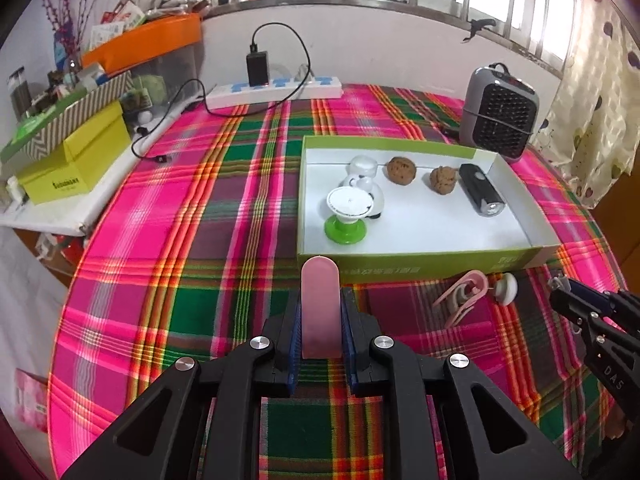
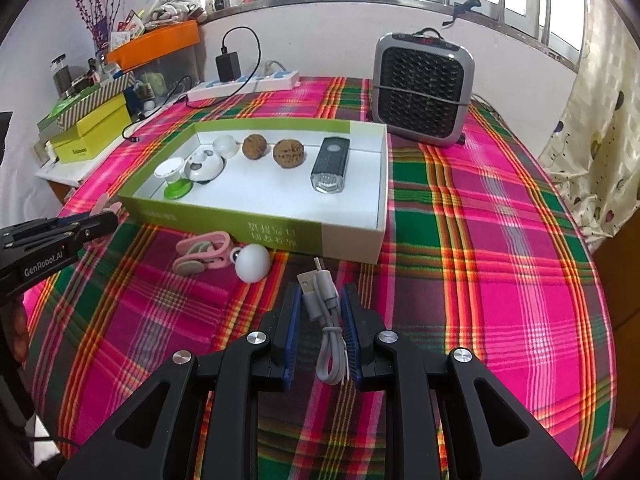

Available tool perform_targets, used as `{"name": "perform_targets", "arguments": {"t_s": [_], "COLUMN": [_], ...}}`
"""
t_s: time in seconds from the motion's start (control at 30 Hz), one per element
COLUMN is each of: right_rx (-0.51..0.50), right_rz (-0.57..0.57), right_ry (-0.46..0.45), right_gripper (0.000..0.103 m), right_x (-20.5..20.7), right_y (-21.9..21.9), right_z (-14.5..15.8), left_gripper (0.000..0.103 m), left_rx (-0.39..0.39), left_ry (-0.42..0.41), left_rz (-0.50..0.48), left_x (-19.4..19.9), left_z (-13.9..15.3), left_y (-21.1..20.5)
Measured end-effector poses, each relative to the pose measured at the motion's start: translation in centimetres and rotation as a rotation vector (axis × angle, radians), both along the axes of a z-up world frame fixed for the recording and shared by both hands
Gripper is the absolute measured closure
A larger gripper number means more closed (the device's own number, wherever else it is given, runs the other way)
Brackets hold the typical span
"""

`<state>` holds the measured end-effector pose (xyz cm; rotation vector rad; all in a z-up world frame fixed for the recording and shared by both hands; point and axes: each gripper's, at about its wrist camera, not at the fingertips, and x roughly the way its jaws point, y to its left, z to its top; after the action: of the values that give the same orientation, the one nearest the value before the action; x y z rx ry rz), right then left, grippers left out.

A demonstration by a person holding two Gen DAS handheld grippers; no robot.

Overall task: Organize objects
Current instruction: 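Lift the pink clip with the left gripper while the right gripper carries the cable over the box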

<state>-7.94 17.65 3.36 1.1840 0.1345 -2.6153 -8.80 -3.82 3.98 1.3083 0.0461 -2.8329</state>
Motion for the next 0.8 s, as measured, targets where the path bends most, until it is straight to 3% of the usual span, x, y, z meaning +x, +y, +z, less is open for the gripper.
{"name": "perform_targets", "arguments": {"t_s": [0.8], "right_rx": [-0.007], "right_rz": [0.021], "right_ry": [0.064], "right_gripper": [0.082], "right_x": [-0.7], "right_y": [-1.3], "right_z": [3.0], "left_gripper": [0.087], "left_rx": [-0.008], "left_ry": [0.087], "left_rz": [-0.045], "left_x": [0.1], "left_z": [2.8], "left_y": [1.0]}}
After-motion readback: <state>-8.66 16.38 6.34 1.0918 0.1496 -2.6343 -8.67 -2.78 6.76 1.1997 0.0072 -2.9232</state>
